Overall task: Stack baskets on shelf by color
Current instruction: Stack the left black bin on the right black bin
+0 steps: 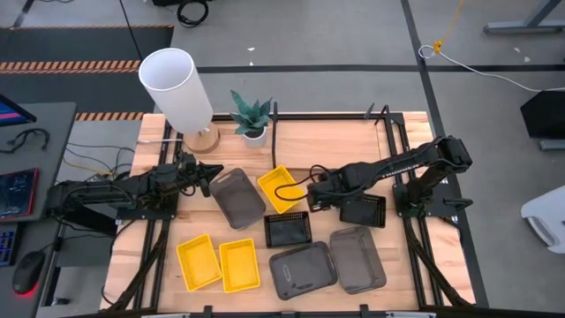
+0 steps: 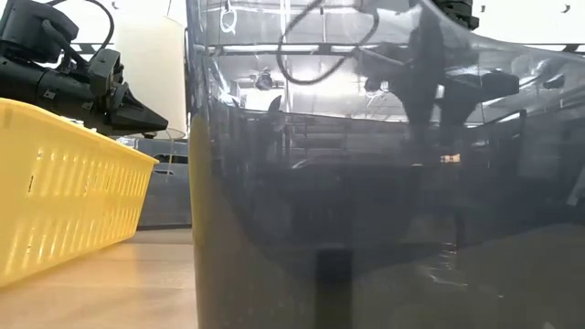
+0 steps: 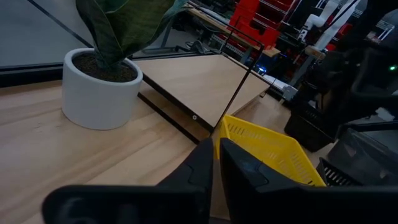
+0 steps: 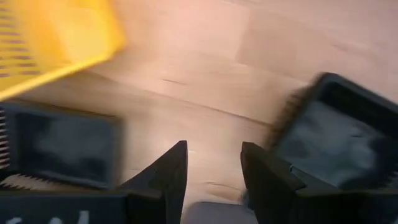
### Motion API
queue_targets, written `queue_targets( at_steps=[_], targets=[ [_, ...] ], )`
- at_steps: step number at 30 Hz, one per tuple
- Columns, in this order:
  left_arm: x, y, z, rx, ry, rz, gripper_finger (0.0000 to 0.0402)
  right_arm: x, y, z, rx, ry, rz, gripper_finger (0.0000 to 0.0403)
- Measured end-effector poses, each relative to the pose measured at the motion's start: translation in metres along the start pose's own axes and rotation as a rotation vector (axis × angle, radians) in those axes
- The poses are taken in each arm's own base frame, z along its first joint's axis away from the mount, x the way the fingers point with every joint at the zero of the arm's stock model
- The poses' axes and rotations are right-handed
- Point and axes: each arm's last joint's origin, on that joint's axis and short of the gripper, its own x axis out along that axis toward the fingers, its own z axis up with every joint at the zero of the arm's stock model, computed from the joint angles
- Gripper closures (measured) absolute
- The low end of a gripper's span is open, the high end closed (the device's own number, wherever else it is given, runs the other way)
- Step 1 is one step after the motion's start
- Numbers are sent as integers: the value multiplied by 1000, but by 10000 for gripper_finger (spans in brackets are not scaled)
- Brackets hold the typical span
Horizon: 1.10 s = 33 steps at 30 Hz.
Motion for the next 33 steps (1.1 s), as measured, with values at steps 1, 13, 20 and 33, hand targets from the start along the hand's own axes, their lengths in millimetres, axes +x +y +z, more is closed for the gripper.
queue_targets(
  at_steps=[1,13,20,33],
  targets=[
    [0,0,0,0,0,0,369,0,3,0,-2,-2,27,247],
    [0,0,0,0,-1,-1,363,12,30,-1,-37,-10,231,247],
    [1,0,-1,3,7,4,367,35,37,-15,-106,74,193,245],
    [1,0,-1,3,8,5,365,80,47,-27,-142,98,129,213]
  ],
)
